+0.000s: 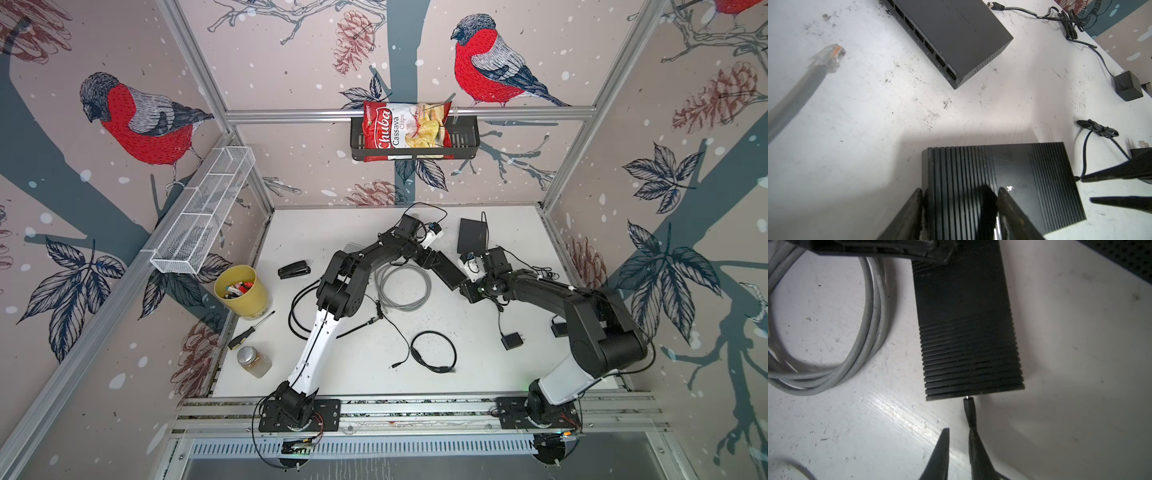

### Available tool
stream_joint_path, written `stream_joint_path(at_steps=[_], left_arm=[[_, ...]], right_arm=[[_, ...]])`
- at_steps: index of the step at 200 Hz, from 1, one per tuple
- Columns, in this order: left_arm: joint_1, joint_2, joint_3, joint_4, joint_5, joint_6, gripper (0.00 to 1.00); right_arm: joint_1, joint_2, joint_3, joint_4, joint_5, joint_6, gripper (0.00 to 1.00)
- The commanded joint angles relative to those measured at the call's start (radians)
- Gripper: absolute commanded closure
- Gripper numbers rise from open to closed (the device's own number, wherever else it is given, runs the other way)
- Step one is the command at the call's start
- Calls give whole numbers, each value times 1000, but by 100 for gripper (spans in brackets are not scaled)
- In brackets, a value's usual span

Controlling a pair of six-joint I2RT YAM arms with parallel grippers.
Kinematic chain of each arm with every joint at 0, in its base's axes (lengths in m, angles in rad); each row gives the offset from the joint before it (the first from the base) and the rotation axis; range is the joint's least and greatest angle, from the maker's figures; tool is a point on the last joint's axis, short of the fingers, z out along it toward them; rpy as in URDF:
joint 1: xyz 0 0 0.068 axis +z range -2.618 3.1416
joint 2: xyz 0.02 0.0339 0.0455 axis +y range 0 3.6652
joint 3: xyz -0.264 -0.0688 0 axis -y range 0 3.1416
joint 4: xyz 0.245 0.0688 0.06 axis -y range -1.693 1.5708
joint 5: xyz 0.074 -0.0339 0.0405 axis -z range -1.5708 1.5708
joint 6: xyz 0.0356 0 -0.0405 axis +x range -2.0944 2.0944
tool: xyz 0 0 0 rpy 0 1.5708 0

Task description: Insert the plug into the switch port

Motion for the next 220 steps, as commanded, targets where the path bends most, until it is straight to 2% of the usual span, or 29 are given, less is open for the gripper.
stream_joint_path(at_steps=[1,34,69,93,134,162,202,220], left_arm=[[-3,-9,-3,-3,-7,-7,44],[-6,-10,-1,-3,-8,-6,44],[-8,-9,-1,-2,-10,-3,44],[-8,-8,2,-2,-11,-6,45],[-7,-12,1,-7,-23,-1,45],[-8,-11,-1,-6,-24,-1,45],[-8,-6,8,1,-17,-6,45],[-8,-5,12,-2,-16,-5,45]], right_arm=[[7,13,5,34,19,-1,81],[14,29,7,36,56,-1,88],[14,33,7,30,82,-8,88],[14,24,9,28,89,-12,92],[8,-45,22,-3,41,-9,80],[-16,-110,19,-2,42,-20,77],[-37,-19,48,-61,138,-55,76],[-35,17,48,-49,132,-56,76]])
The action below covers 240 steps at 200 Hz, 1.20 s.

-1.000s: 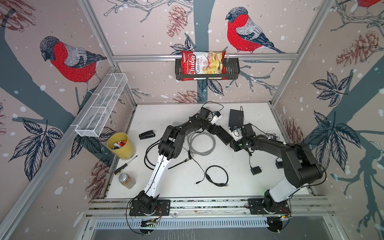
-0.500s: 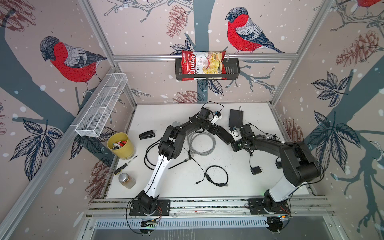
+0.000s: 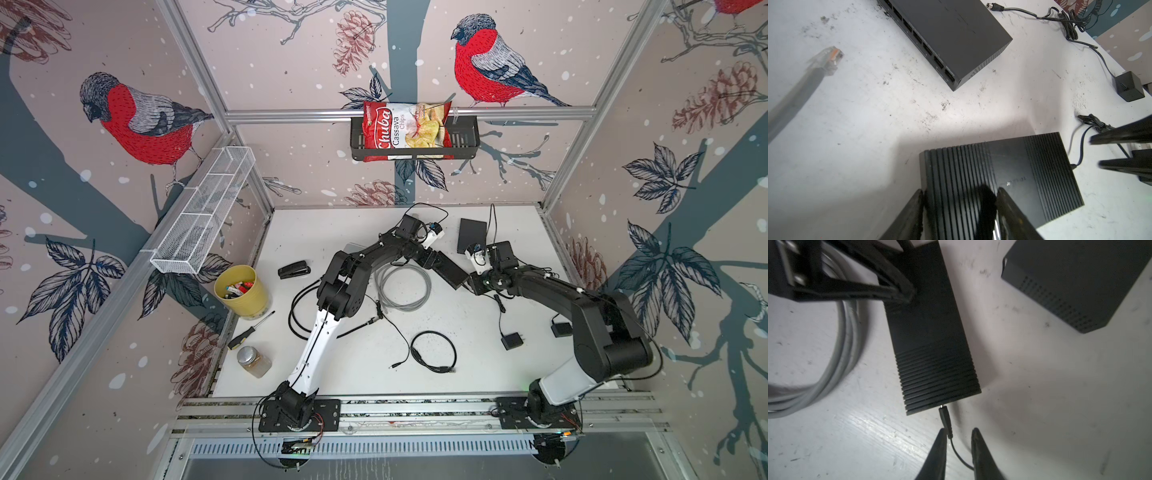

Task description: Insert the plug into the switch port

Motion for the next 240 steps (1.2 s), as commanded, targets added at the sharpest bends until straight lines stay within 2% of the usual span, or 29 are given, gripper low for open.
stream_joint_path(at_steps=[1,101,152,212,240], left_arm=[[-1,-4,10,-7,-8,-2,45],[-1,-6,9,-17,-13,7,45],[-1,-2,13,-17,-9,8,45],[0,-1,18,-22,4,14,46],[-6,11,48,-71,69,58,46]], right_arm=[[2,32,5,-20,31,-21,76],[14,24,-17,28,-33,-21,79],[24,47,-15,27,-19,-18,79],[26,65,-7,34,3,-19,90],[43,57,-6,53,27,-28,94]])
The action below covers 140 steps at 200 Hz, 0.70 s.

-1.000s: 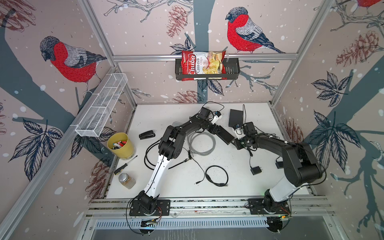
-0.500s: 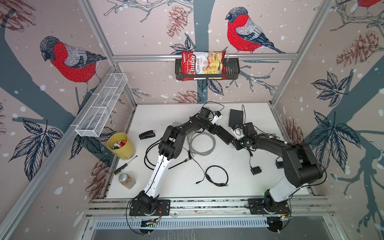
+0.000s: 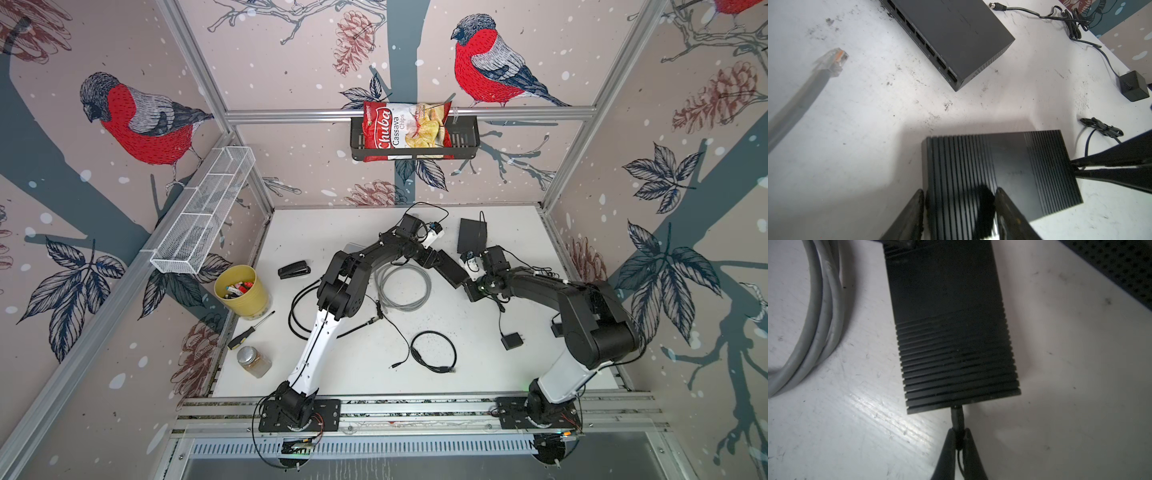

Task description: Insert the plug into the switch port

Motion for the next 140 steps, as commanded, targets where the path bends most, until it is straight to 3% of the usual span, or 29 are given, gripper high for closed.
stream_joint_path(at_steps=[1,52,140], left_arm=[[-7,10,32,-56,78,44,46],[-42,50,129,-234,128,174,47],[-44,66,143,-321,201,238,47]], right_arm=[[13,-8,6,29,31,-8,94],[21,2,11,80,93,-58,97],[34,-87,-46,172,18,-150,98]])
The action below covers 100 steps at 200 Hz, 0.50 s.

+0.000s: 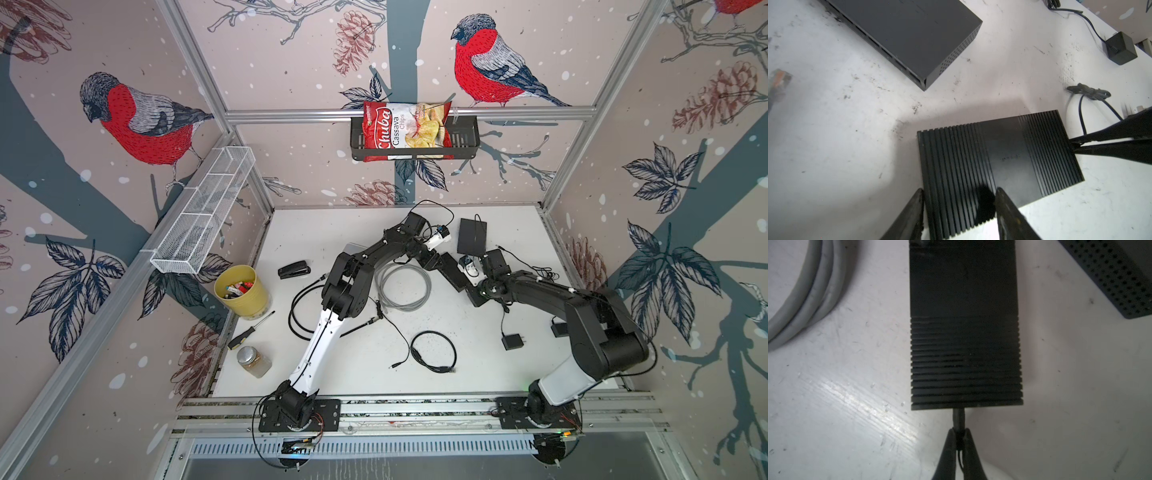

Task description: Insert the plug into the switch port

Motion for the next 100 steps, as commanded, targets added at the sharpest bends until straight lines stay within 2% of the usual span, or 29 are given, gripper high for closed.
stream_joint_path(at_steps=[1,100], left_arm=[[-21,13,9,-135,149,51,47],[-38,25,11,-225,183,141,50]], right_arm=[[4,-7,2,200,-56,-30,98],[33,13,-11,391,21,16,98]])
